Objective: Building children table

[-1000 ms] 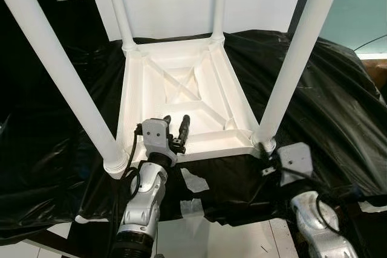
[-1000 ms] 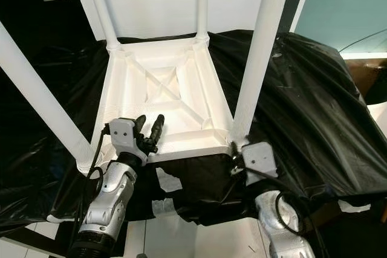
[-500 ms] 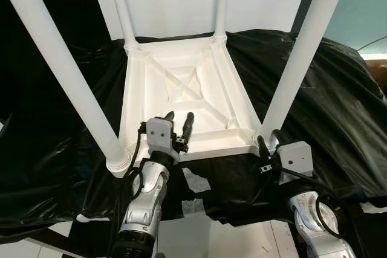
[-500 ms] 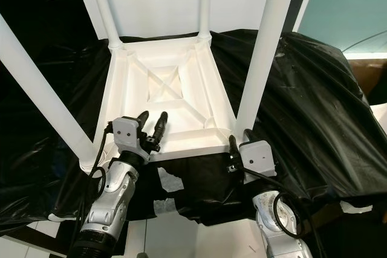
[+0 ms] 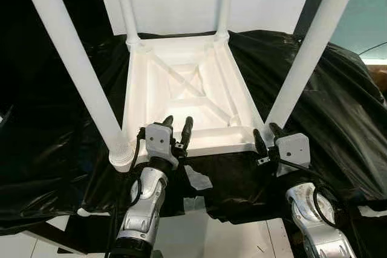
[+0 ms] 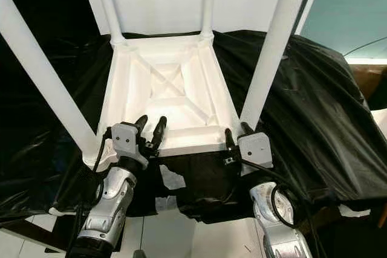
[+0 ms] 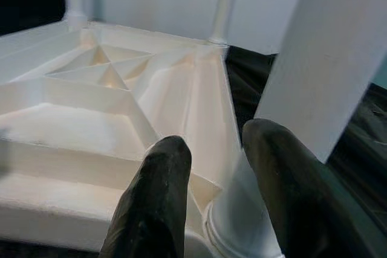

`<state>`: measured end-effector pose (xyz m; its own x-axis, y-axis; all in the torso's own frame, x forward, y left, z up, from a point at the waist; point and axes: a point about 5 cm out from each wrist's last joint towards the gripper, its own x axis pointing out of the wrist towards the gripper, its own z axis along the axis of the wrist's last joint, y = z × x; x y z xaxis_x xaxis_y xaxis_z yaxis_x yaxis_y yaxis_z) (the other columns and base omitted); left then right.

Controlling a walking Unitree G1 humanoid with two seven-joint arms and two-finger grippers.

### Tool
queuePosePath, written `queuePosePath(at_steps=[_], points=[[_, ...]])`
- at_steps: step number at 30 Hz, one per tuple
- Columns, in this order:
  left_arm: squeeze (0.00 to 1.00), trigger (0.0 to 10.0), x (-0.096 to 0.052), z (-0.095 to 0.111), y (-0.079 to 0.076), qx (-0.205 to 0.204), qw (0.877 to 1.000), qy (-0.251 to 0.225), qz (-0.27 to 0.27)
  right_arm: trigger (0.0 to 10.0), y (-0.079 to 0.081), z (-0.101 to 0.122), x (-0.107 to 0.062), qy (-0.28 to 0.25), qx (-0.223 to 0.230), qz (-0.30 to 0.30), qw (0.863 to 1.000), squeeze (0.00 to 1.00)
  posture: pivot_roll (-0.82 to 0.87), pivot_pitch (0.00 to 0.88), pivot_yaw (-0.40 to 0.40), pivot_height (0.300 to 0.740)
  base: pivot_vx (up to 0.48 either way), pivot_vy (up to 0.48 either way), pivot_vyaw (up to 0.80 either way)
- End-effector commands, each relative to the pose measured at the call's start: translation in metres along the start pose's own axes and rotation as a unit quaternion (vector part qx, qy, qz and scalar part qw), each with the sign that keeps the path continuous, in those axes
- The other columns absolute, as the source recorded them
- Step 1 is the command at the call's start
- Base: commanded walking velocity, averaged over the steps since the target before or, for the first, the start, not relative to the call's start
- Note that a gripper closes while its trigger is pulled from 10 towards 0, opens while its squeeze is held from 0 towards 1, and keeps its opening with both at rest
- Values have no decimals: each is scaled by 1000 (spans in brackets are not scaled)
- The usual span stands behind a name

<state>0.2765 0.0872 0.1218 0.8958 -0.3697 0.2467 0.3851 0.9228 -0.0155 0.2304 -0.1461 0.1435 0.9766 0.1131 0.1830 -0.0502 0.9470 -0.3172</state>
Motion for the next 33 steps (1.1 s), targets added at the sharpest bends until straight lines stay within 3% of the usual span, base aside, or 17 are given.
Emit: queuePosePath(at_steps=[1, 5, 6, 7, 8, 15, 16, 18, 19, 33], points=[[0, 10000, 4, -1, -13, 21, 998, -3, -67, 10000, -8, -1, -3, 1, 7, -44, 999, 0, 14, 0, 4, 740, 0, 0, 0], [0, 10000, 4, -1, -13, 23, 997, -2, -78, 10000, -11, 1, -6, 2, 8, -64, 998, 0, 2, 0, 13, 740, 0, 0, 0], [0, 10000, 5, -1, -12, 20, 997, -1, -81, 10000, -12, 2, -9, 1, 8, -69, 998, 141, -2, 0, 22, 740, 0, 0, 0], [0, 10000, 4, -1, -10, 21, 996, 2, -83, 10000, -12, 3, -11, 1, 8, -70, 998, 906, -2, 0, 22, 740, 0, 0, 0], [0, 10000, 4, -2, -7, 21, 997, 4, -79, 10000, -12, 3, -14, 2, 6, -70, 998, 1000, -7, 0, 26, 740, 0, 0, 0], [0, 10000, -2, -9, 6, -1, 999, 22, -32, 10000, -11, 3, -18, 8, 2, -61, 998, 1000, -25, 0, 29, 740, 0, 0, 0], [0, 10000, -3, -12, 6, -5, 999, 26, -24, 10000, -3, 2, -16, 14, 10, -25, 1000, 631, -20, 2, 27, 740, 0, 0, 0], [0, 10000, -3, -12, 6, -5, 999, 27, -22, 10000, 0, 1, -15, 19, 15, -6, 1000, 631, -20, 2, 27, 740, 0, 0, 0], [0, 10000, -3, -12, 5, -4, 999, 26, -22, 10000, 4, 1, -16, 18, 12, 15, 1000, 0, -14, 2, 24, 740, 0, 0, 0], [0, 10000, -3, -11, 4, 10, 999, 23, -32, 10000, -7, 4, -16, 11, 1, -31, 999, 0, 3, 15, 22, 740, 0, 0, 0]])
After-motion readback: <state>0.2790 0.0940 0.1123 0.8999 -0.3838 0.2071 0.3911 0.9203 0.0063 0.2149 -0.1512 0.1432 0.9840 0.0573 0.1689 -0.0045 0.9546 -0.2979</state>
